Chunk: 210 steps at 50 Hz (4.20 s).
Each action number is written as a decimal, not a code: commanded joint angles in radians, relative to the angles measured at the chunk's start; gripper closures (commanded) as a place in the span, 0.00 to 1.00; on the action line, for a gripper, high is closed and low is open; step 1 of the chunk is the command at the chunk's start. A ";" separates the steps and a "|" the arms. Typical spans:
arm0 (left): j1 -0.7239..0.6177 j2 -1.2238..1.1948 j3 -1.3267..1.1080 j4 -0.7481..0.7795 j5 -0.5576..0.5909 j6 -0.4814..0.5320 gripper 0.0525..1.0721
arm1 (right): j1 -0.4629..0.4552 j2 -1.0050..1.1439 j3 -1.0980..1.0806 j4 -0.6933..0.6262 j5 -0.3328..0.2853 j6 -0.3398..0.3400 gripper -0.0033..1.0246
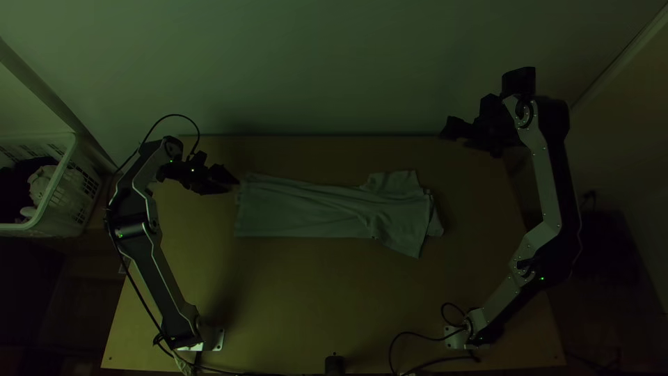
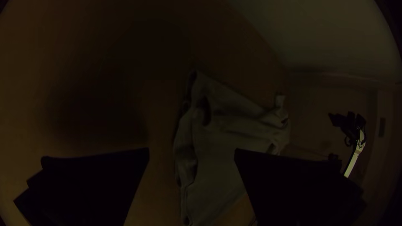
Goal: Fold the t-shirt
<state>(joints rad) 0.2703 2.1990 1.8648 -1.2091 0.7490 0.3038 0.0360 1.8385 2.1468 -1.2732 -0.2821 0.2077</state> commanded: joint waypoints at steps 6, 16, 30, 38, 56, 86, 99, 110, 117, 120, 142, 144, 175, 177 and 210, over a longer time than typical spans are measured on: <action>-0.017 0.019 -0.046 -0.004 0.038 0.078 0.04 | 0.007 -0.021 -0.019 -0.003 -0.011 -0.013 0.04; -0.054 0.024 -0.072 0.000 0.036 0.121 0.04 | 0.013 -0.021 -0.025 -0.003 -0.011 -0.021 0.04; -0.114 0.050 -0.098 0.020 0.006 0.133 0.04 | 0.010 -0.028 -0.036 -0.002 -0.014 -0.033 0.04; -0.158 0.038 -0.124 0.020 0.006 0.130 0.04 | 0.007 -0.027 -0.039 -0.002 -0.014 -0.037 0.04; -0.298 -0.015 -0.213 0.163 -0.023 -0.014 0.04 | 0.010 -0.021 -0.041 0.012 -0.015 -0.039 0.04; -0.345 -0.045 -0.279 0.396 -0.330 -0.308 0.98 | 0.010 -0.051 -0.107 0.049 -0.020 -0.047 0.04; -0.281 -0.084 -0.256 0.318 -0.393 -0.302 0.98 | 0.013 -0.061 -0.128 0.064 -0.020 -0.048 0.04; -0.169 -0.107 -0.207 0.250 -0.453 -0.255 0.98 | 0.012 -0.074 -0.143 0.067 -0.020 -0.051 0.04; -0.085 -0.110 -0.136 0.168 -0.473 -0.219 0.98 | 0.010 -0.085 -0.166 0.080 -0.019 -0.051 0.04; -0.059 -0.113 -0.105 0.131 -0.481 -0.207 0.98 | 0.007 -0.091 -0.177 0.089 -0.019 -0.051 0.04; -0.009 -0.248 0.050 -0.026 -0.652 -0.163 0.98 | -0.031 -0.124 -0.246 0.141 -0.008 -0.054 0.04; -0.013 -0.257 0.060 -0.033 -0.685 -0.161 0.98 | -0.033 -0.128 -0.251 0.143 -0.006 -0.057 0.04; -0.192 -0.344 0.330 -0.287 -0.840 -0.183 0.98 | -0.076 -0.211 -0.347 0.175 -0.006 -0.080 0.04; -0.215 -0.349 0.332 -0.288 -0.844 -0.190 0.98 | -0.077 -0.217 -0.354 0.175 -0.006 -0.083 0.04; -0.628 -0.294 0.372 -0.250 -0.852 -0.427 0.98 | -0.133 -0.384 -0.570 0.222 -0.006 -0.100 0.04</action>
<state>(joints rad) -0.3195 1.8816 2.1895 -1.4647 -0.0917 -0.0540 -0.0837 1.5009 1.6154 -1.0588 -0.2882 0.1215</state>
